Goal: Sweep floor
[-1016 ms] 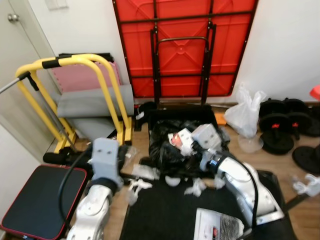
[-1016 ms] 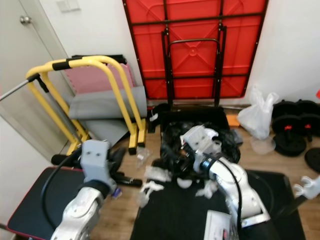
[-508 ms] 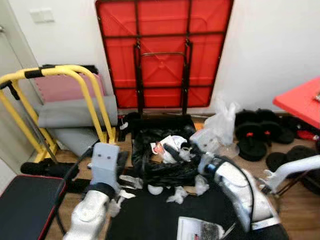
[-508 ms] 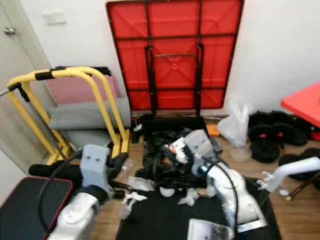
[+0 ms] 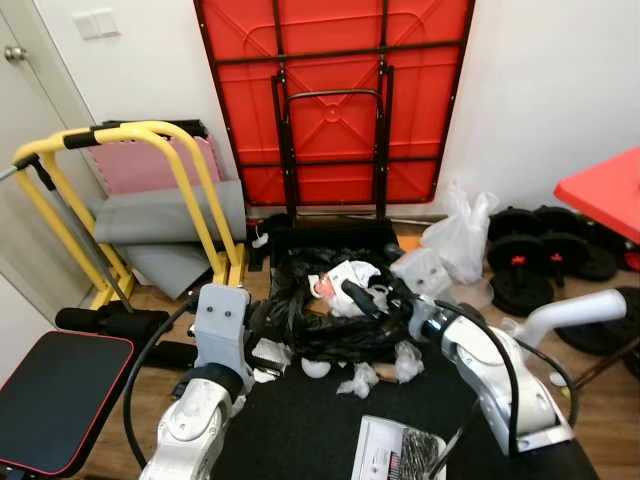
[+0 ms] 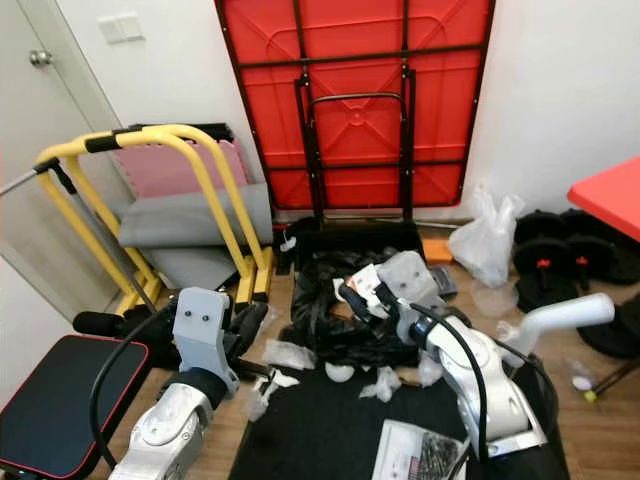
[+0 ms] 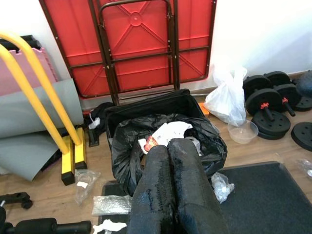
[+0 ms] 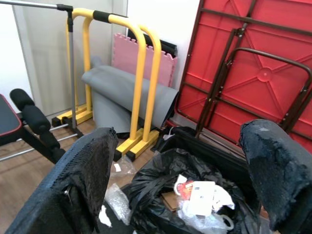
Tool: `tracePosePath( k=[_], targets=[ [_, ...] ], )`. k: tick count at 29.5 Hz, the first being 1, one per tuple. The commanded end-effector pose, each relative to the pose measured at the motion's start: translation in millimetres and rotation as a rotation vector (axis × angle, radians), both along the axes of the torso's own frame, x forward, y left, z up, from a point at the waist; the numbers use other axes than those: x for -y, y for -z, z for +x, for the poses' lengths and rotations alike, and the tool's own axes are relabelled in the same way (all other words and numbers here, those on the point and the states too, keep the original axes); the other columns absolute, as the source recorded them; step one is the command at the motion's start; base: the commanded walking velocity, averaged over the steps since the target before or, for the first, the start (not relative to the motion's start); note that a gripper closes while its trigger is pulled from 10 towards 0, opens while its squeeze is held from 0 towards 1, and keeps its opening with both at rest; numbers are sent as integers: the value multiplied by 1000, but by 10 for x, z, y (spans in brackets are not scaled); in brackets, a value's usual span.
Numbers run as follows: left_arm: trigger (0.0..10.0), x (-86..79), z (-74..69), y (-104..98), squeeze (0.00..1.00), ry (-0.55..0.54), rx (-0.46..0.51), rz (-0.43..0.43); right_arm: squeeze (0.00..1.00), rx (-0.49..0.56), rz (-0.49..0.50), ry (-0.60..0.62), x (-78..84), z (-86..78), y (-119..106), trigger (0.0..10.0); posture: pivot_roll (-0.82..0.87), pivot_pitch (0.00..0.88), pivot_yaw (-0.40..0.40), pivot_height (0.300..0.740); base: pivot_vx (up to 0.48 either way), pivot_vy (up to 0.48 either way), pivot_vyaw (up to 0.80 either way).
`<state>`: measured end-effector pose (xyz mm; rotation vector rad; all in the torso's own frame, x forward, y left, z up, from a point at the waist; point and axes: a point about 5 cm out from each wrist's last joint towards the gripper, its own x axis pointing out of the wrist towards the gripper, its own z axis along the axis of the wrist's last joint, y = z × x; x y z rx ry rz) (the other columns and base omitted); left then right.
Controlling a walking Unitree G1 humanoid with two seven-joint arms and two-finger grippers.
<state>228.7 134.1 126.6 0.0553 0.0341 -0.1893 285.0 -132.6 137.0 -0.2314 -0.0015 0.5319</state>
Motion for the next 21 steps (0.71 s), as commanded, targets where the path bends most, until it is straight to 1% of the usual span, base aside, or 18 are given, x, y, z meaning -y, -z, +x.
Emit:
tracePosePath(
  k=[1, 3, 5, 10, 11, 12, 14, 17, 19, 21],
  targets=[
    [10000, -58, -3, 18, 0, -19, -10, 15, 0, -15, -12, -4, -54, 8, 12, 10000, -117, 0, -4, 740, 0, 0, 0],
    [10000, -58, -3, 18, 0, -19, -10, 15, 0, -15, -12, -4, -54, 8, 12, 10000, -117, 0, -4, 740, 0, 0, 0],
    [10000, -67, 2, 22, 0, -19, -10, 14, 0, -17, -31, 23, -54, 37, -2, 10000, -118, 0, -5, 735, 0, 0, 0],
    [10000, -73, 11, 22, 0, -13, -9, 3, 0, -5, -23, 47, -48, 66, -48, 10000, -119, 0, -5, 725, 0, 0, 0],
    [10000, -73, 19, 13, 0, 0, -6, -12, 0, 6, 4, 0, -95, 49, -120, 10000, -121, 0, -8, 715, 0, 0, 0],
    [10000, -73, 19, 13, 0, 0, -6, -12, 0, 6, 4, 0, -95, 49, -120, 10000, -121, 0, -8, 715, 0, 0, 0],
    [10000, -76, 26, -1, 0, 14, -1, -21, 0, 13, 39, -78, -172, -2, -207, 10000, -122, 0, -8, 705, 0, 0, 0],
    [10000, -85, 38, -17, 0, 16, 7, -22, 0, 18, 56, -111, -204, -26, -256, 10000, -127, 0, -8, 700, 0, 0, 0],
    [10000, -98, 67, -56, 0, 22, 28, -21, 0, -4, 89, -171, -247, -78, -315, 10000, -134, 0, -8, 690, 0, 0, 0],
    [10000, -108, 88, -81, 0, 26, 45, -26, 0, -37, 91, -202, -258, -126, -298, 10000, -134, 0, -8, 680, 0, 0, 0]
  ],
)
